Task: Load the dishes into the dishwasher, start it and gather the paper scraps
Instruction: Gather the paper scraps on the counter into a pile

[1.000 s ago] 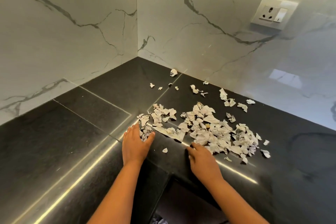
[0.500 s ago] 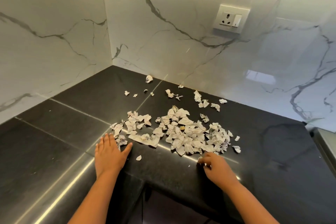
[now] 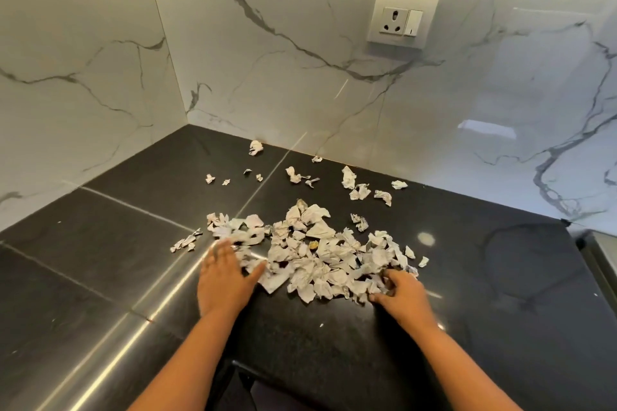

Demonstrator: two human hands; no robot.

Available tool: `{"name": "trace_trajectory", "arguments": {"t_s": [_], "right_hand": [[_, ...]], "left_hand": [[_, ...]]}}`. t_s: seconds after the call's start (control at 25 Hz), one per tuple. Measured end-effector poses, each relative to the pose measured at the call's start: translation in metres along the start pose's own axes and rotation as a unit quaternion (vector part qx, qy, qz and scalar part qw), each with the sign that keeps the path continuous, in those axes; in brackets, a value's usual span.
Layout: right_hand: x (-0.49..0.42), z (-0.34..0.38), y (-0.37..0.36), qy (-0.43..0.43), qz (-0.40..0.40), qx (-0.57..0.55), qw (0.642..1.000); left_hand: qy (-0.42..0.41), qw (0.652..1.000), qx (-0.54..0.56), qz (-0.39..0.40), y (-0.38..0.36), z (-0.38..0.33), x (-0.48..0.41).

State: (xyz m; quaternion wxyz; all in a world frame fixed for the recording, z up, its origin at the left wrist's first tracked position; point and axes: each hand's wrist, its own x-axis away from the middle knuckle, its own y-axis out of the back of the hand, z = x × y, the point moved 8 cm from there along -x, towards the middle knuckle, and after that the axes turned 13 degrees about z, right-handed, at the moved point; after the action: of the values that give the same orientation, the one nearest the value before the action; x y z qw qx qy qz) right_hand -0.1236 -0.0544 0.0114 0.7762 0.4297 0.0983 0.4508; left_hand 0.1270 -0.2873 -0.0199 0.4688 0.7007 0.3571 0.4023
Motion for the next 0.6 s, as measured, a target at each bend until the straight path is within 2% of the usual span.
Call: {"name": "trace_trajectory", "arguments": {"t_s": [0.08, 0.12, 0.2, 0.28, 0.4, 0.48, 0.56, 0.6], "right_hand": [[-0.011, 0.016, -0.006, 0.038, 0.016, -0.050, 0.998], [-0.013, 0.018, 0.001, 0.048, -0.001, -0.084, 0.995], [-0.016, 0.002, 0.031, 0.047, -0.096, -0.113, 0.988], [-0.021, -0.032, 0.058, -0.009, -0.168, -0.115, 0.979], [-0.030, -0.057, 0.056, -0.084, -0.181, -0.056, 0.978], [-0.041, -0.031, 0.026, -0.033, -0.126, -0.044, 0.990], [-0.046, 0.011, 0.000, 0.074, -0.068, -0.075, 0.992], [-0.045, 0.028, 0.001, 0.118, -0.064, -0.105, 0.985]], "left_hand": [[-0.039, 0.999, -0.018, 0.011, -0.006, -0.026, -0.008], [-0.037, 0.999, -0.014, 0.007, -0.004, -0.029, -0.012], [-0.025, 1.000, 0.001, -0.007, -0.001, -0.025, -0.017], [-0.024, 1.000, -0.008, -0.019, 0.000, -0.024, -0.018], [-0.025, 0.999, -0.021, -0.021, 0.000, -0.027, -0.018], [-0.020, 0.999, -0.016, -0.021, 0.000, -0.028, -0.017], [-0.018, 0.999, -0.015, -0.022, 0.001, -0.028, -0.016], [-0.018, 0.999, -0.015, -0.021, 0.000, -0.027, -0.016]]}}
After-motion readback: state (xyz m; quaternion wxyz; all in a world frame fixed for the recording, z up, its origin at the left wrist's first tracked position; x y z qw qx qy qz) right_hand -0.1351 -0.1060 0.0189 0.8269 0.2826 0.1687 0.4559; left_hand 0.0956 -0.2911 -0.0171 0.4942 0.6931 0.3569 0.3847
